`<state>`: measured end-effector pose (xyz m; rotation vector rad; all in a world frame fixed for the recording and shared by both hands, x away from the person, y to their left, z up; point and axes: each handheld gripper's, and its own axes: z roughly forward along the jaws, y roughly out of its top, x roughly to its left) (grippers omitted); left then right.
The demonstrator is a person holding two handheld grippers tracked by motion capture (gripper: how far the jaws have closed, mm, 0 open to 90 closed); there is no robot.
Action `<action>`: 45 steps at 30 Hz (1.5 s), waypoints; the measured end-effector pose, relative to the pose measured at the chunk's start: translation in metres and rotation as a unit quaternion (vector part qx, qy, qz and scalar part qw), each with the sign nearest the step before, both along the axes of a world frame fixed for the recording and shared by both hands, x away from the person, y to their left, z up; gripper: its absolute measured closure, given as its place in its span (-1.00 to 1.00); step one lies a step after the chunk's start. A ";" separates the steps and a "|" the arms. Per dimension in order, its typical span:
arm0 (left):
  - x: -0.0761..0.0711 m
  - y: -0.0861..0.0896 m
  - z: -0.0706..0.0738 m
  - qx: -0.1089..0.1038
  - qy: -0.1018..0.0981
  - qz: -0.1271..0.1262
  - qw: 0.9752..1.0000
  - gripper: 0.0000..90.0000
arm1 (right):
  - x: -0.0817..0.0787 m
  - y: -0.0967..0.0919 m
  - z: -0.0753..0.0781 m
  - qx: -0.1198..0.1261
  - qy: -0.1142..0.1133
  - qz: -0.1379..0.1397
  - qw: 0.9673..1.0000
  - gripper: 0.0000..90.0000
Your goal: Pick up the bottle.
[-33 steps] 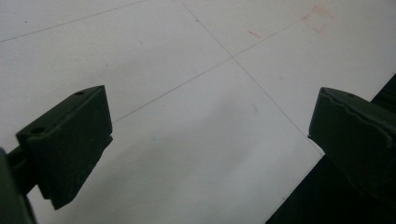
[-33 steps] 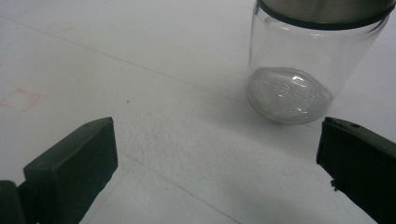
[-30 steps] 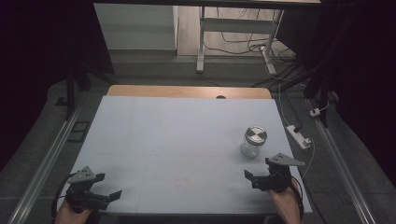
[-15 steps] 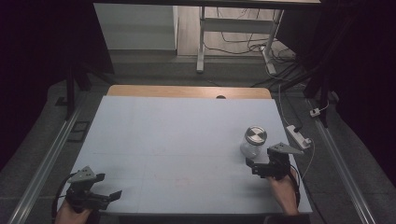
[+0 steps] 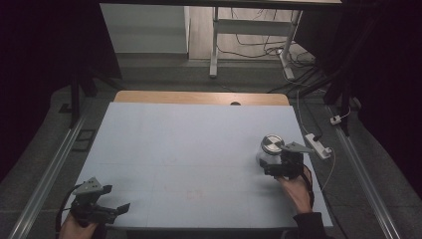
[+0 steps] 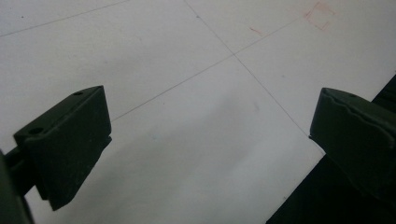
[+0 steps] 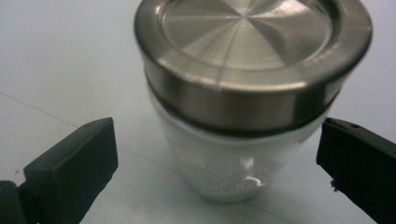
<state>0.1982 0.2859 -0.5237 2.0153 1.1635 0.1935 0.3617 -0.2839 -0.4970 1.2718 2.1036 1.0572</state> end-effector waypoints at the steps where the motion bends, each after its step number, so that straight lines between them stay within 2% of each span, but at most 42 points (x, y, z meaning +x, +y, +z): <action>1: 0.000 0.000 0.000 0.001 0.000 0.000 1.000 -1.00 | 0.002 0.001 0.000 -0.001 0.002 -0.002 1.000 -1.00; 13: 0.001 -0.001 0.000 0.004 0.002 -0.003 1.000 -1.00 | 0.023 0.006 -0.005 -0.022 0.005 -0.010 1.000 -1.00; 17: 0.001 -0.002 0.000 0.006 0.005 -0.004 1.000 -1.00 | 0.023 0.006 -0.003 -0.011 0.000 -0.002 1.000 -0.95; 20: 0.001 -0.002 0.000 0.007 0.005 -0.004 1.000 -1.00 | 0.023 0.008 -0.004 -0.011 -0.005 0.005 1.000 -0.81; 22: 0.001 -0.002 0.000 0.008 0.005 -0.004 1.000 -1.00 | 0.023 0.007 -0.004 -0.014 -0.010 -0.002 1.000 -0.70; 37: 0.001 -0.003 0.000 0.010 0.004 -0.009 1.000 -1.00 | 0.020 0.007 0.000 -0.023 -0.008 0.011 1.000 -0.68; 45: 0.001 -0.002 0.000 0.009 0.004 -0.008 1.000 -1.00 | 0.010 0.018 0.012 -0.009 -0.011 0.035 0.999 -0.68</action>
